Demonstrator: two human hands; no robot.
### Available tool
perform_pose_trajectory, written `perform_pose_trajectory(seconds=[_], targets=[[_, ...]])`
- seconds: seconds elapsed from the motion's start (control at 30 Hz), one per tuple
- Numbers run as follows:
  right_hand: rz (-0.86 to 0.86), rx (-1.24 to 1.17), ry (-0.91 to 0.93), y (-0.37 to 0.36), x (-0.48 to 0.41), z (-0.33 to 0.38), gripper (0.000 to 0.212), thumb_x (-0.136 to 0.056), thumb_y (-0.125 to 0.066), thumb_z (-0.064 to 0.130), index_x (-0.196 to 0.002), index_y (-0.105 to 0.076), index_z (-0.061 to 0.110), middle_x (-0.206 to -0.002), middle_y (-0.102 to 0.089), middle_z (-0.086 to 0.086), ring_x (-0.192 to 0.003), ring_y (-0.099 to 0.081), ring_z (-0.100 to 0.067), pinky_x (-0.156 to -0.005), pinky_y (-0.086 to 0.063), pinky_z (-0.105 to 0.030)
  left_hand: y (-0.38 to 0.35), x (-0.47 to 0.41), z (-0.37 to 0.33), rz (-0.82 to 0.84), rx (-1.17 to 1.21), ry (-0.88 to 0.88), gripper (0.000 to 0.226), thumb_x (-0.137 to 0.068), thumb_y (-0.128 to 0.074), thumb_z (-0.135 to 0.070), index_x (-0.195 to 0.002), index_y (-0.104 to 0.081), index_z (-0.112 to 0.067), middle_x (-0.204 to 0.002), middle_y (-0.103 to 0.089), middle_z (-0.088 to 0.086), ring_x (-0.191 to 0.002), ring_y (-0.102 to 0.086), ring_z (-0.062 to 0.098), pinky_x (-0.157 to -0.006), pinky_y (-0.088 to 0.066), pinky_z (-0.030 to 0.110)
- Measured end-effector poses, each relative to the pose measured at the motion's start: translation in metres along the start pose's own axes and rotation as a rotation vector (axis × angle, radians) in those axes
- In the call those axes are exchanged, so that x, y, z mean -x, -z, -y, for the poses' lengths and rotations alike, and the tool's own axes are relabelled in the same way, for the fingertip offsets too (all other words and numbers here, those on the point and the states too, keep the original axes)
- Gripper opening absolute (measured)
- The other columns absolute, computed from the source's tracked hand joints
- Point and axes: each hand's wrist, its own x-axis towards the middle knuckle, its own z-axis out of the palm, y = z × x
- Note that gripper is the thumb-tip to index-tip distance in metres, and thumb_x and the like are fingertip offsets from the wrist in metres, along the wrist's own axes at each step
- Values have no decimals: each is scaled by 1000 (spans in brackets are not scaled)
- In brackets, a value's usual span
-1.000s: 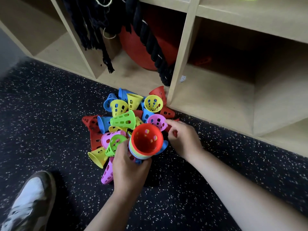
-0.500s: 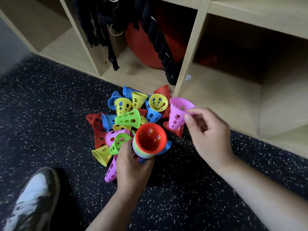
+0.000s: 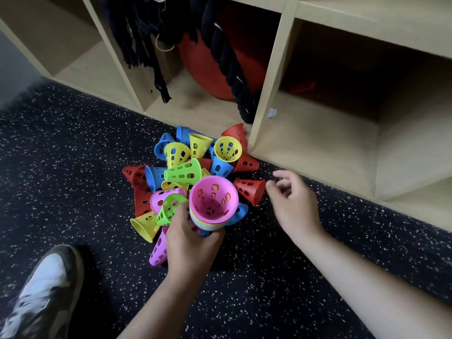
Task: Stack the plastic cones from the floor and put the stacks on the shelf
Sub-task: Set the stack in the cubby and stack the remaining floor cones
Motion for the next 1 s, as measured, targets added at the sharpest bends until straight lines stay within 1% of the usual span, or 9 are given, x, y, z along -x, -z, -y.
perform_pose_trajectory(seconds=[0.13,0.27,0.37,0.5,0.6,0.7,0.8,0.9,1.0], targets=[[137,105,-282,-31,-15,-17,41,-87,-65,48,-113,-70,16,-89,-67,7,-83,-60,-13,-70,-41,-26,-1,2,3,3,2,39,56,-66,-90,-20,-105,-56,-39,-95,-68,-23,-82,-65,-2,-73,-58,34],[82,-5,-304,-59,-14,-25,25,-86,-66,37,-79,-71,14,-70,-65,2,-73,-59,-13,-59,-40,-23,-3,0,3,4,46,76,56,-66,-93,-25,-109,-59,-35,-92,-71,-21,-80,-67,-3,-71,-57,21],[0,-61,-309,-61,-12,-23,19,-90,-63,29,-81,-77,19,-68,-68,8,-73,-64,-11,-62,-41,-23,-3,-2,2,17,65,77,56,-65,-93,-24,-110,-61,-26,-92,-73,-15,-78,-68,-6,-67,-53,12],[-57,-160,-36,-32,1,1,29,-94,-63,27,-71,-70,44,-70,-71,17,-67,-64,1,-64,-48,-25,-1,-4,3,35,60,79,52,-66,-93,-23,-107,-62,-21,-89,-73,-11,-74,-65,-11,-66,-49,6],[-111,-184,244,1,15,29,9,-93,-65,28,-89,-72,33,-62,-62,8,-57,-53,-10,-58,-45,-30,-1,-4,4,33,39,87,47,-67,-92,-24,-102,-61,-22,-85,-71,-12,-69,-63,-11,-62,-47,6],[-130,-169,567,30,27,61,10,-93,-67,21,-90,-74,14,-65,-54,21,-57,-46,2,-60,-37,-12,-1,-4,4,26,9,86,45,-68,-91,-23,-99,-59,-25,-84,-69,-18,-69,-63,-11,-60,-44,3],[30,-76,786,32,29,76,11,-88,-71,13,-90,-76,3,-69,-57,12,-61,-44,9,-65,-34,-5,0,-4,4,14,-14,70,48,-67,-92,-24,-103,-60,-26,-89,-70,-18,-74,-65,-11,-63,-45,2],[242,-82,812,23,25,71,20,-87,-74,20,-102,-77,7,-68,-55,11,-57,-43,11,-62,-31,-2,0,-5,7,0,-3,74,50,-68,-90,-25,-109,-62,-27,-93,-73,-13,-74,-68,-4,-70,-56,17],[218,-219,639,15,15,59,24,-92,-63,26,-110,-74,13,-64,-57,3,-53,-49,-9,-52,-41,-21,1,-5,9,-25,-5,87,55,-66,-91,-28,-112,-61,-30,-97,-73,-13,-81,-71,2,-75,-60,34]])
